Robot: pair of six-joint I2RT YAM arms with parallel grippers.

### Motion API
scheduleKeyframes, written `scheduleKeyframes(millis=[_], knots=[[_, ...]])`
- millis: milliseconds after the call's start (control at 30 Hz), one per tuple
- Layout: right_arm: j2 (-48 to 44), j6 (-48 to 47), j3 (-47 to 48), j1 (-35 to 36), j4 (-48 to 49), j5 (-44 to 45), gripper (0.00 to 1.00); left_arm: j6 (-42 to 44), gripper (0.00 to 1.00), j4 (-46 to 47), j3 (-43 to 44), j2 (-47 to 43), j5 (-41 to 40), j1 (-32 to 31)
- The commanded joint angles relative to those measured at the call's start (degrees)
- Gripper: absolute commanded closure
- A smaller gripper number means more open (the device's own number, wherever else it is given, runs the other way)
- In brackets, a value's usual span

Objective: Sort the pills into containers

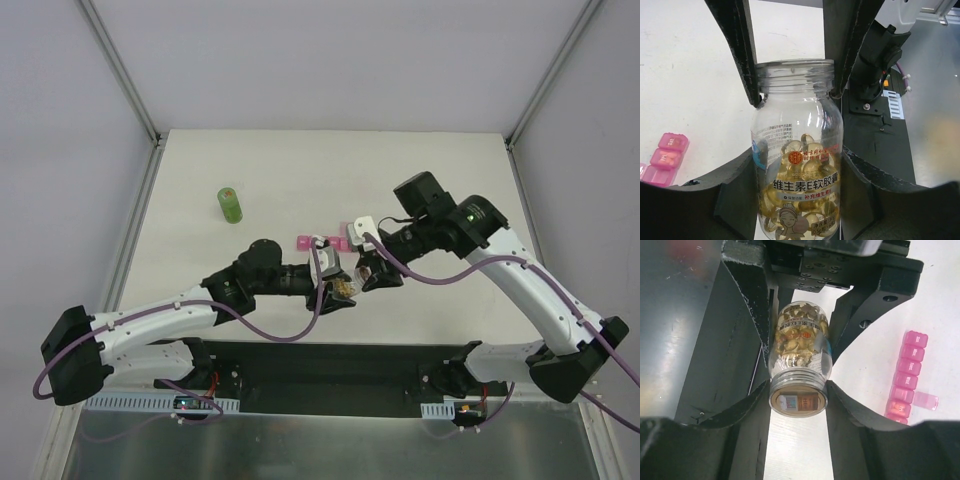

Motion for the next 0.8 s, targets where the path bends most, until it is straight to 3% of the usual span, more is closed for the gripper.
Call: scheduleKeyframes(millis=[0,133,167,333,500,600,700,767], knots=[[0.17,10.4,3.27,0.54,1.5,-1.58,0.41,2.07,1.0,1.3,-1.46,0.33,0.03,0.46],[1.14,24.1,8.11,-2.09,2.55,-1.57,0.16,2.95,1.0,3.06,-3.04,-0.72,-5.34,0.46],[1.23,26.86,9.07,-3.93,3.69,-3.05,0.01,3.12,1.0,4.2,-3.74,-1.33,-7.35,0.46],[1.67,41.62,6.81,-9.65,8.96,-9.03,0.03,2.77,1.0,7.63,-5.5,-2.74,-12.63,0.37],[0.79,52.35,-2.84,-9.75,17.56,-5.02,0.03,1.19,1.0,12.02,-6.47,-3.27,-17.65,0.37],[2.1,58.51,-4.45,-9.83,21.0,-2.37,0.03,0.31,1.0,12.21,-5.68,-1.87,-19.41,0.37],[3.69,61.41,-4.45,-10.18,22.59,-5.08,0.01,-0.04,1.0,12.64,-5.06,-0.72,-20.37,0.28],[4.13,62.13,-4.28,-10.18,23.47,-6.22,0.09,-0.13,1.0,12.73,-4.8,-0.28,-20.81,0.28]])
